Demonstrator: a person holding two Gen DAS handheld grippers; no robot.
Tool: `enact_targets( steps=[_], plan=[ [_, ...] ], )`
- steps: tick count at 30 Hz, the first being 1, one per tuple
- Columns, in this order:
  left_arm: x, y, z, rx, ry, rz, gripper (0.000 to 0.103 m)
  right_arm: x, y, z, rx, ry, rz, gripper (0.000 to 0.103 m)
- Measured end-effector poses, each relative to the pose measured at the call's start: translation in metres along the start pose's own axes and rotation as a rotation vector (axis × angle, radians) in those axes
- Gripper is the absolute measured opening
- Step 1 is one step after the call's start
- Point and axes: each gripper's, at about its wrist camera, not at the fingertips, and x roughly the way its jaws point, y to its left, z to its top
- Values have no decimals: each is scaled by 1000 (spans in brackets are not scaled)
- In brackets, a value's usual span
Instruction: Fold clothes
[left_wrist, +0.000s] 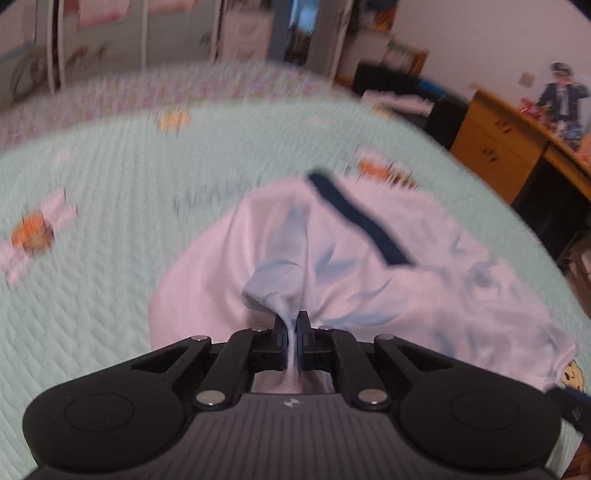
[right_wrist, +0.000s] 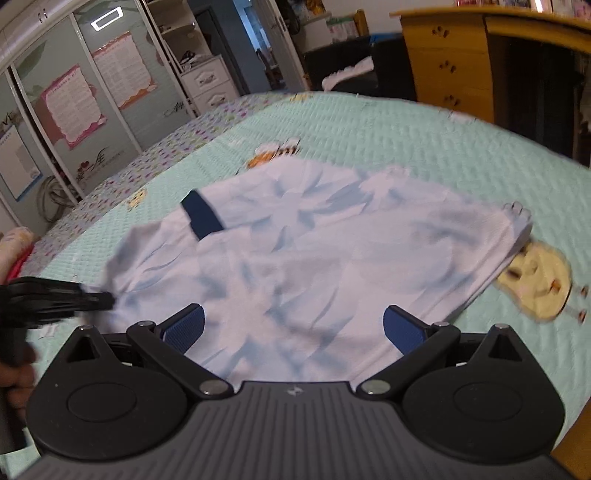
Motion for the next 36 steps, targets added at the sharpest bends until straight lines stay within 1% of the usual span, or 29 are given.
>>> enact_targets(
  steps=[2, 5, 7, 11, 14, 16, 18, 20, 23, 26, 27, 28, 29, 30, 31, 32, 33, 36],
  plan=[
    [-22, -2, 4, -1, -64, -5, 4, 6, -8, 5, -8, -8, -18, 102],
    [-52, 1, 11, -24, -133, 4, 4, 16, -20, 13, -20, -18, -46, 101],
    [-68, 4, 11, -29, -162, 18, 4, 22, -28, 18, -27, -24, -65, 101],
    [-88, 17, 0, -68, -178, 28, 4, 35, -45, 28, -43, -37, -102, 101],
    [-92, 28, -9, -90, -172, 61, 4, 45, -57, 36, -54, -47, -129, 101],
    [-97, 36, -14, -107, -166, 69, 4, 51, -65, 41, -62, -54, -148, 102],
    [-100, 42, -18, -121, -157, 73, 4, 67, -69, 46, -68, -47, -173, 102],
    [-104, 48, -22, -133, -148, 76, 4, 83, -73, 51, -53, -33, -163, 102],
    [-108, 52, -30, -128, -137, 78, 4, 109, -71, 51, -12, 72, -104, 102],
    [-113, 55, -34, -128, -138, 91, 4, 117, -49, 47, -57, 105, -40, 102],
    [-115, 57, -35, -130, -140, 94, 4, 118, -41, 44, -65, 122, 11, 100],
    [-118, 58, -36, -133, -142, 96, 4, 118, -32, 41, -71, 140, 65, 97],
    [-122, 58, -37, -135, -146, 99, 4, 119, -22, 37, -88, 159, 100, 80],
    [-126, 59, -37, -136, -150, 101, 4, 120, -12, 33, -107, 177, 108, 51],
    [-130, 61, -38, -138, -153, 100, 4, 121, -3, 28, -121, 195, 99, 37],
    [-134, 63, -38, -138, -157, 100, 4, 119, 3, 25, -114, 200, 105, 18],
    [-139, 64, -38, -132, -164, 107, 4, 117, 9, 22, -104, 205, 113, 9],
    [-157, 69, -39, -107, -193, 138, 4, 100, 18, 15, -23, 180, 172, 7]
  ],
)
